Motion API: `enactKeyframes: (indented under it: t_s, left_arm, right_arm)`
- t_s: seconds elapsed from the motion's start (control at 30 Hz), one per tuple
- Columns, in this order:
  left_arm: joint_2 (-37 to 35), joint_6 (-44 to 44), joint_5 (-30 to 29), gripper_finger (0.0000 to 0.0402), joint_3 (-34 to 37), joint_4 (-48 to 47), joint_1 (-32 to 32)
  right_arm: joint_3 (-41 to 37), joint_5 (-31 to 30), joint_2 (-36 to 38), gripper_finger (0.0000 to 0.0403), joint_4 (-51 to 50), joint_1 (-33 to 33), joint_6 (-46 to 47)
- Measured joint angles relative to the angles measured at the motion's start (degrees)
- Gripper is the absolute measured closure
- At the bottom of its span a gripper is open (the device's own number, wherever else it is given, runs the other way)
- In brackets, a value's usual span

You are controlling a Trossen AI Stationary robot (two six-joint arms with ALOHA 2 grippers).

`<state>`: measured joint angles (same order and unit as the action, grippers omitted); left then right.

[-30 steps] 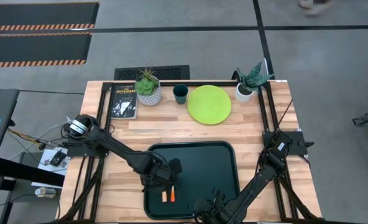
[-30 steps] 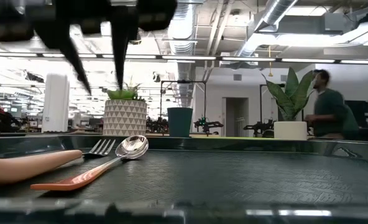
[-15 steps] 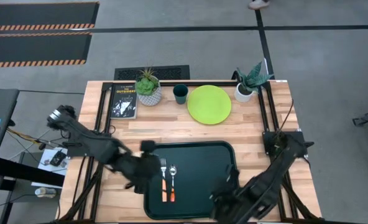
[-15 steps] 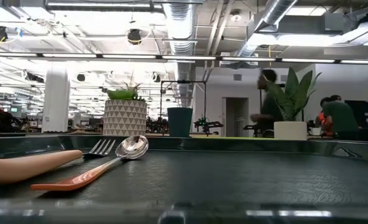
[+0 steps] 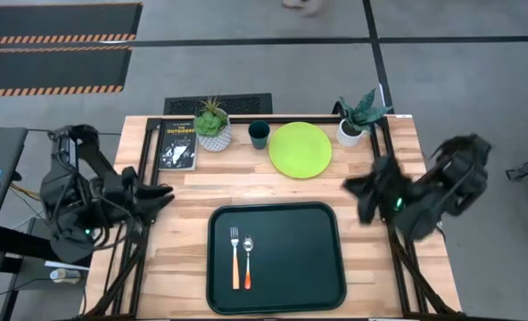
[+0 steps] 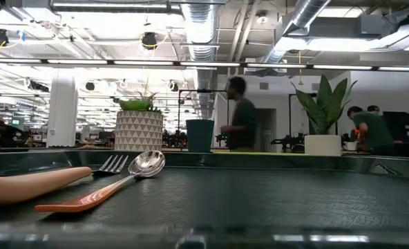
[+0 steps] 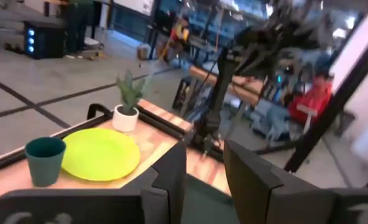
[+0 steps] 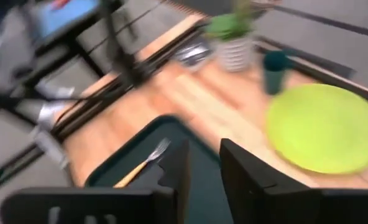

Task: Pick and place plate/cup/fork/spoon on tray
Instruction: Put the green plate to the right of the orange spoon on the black serving tray

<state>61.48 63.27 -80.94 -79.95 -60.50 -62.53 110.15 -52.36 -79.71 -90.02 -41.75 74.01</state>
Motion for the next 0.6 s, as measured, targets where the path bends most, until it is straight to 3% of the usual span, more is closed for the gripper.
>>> enactKeyframes:
  t_s: [0.1,0.27,0.43,0.6]
  left_arm:
    - [-3.51,9.78,-3.51,0.0294,6.56,-2.23,-1.86]
    - [-8.34,24.08,-3.74,0.0253,18.93,-2.57,-1.41]
    - [-10.08,38.77,-2.15,0.0208,30.11,-2.28,0.58]
    - [-10.11,53.92,-0.31,0.0182,37.65,-1.51,1.44]
  right_arm:
    - [-14.32,-0.88,10.21,0.026,-0.16,2.27,9.54]
    - [-35.34,-0.82,21.33,0.0215,3.86,8.78,20.2]
    - [-50.93,0.87,26.18,0.0179,12.48,17.25,26.62]
    - [-60.19,5.67,26.37,0.0174,21.27,27.26,29.38]
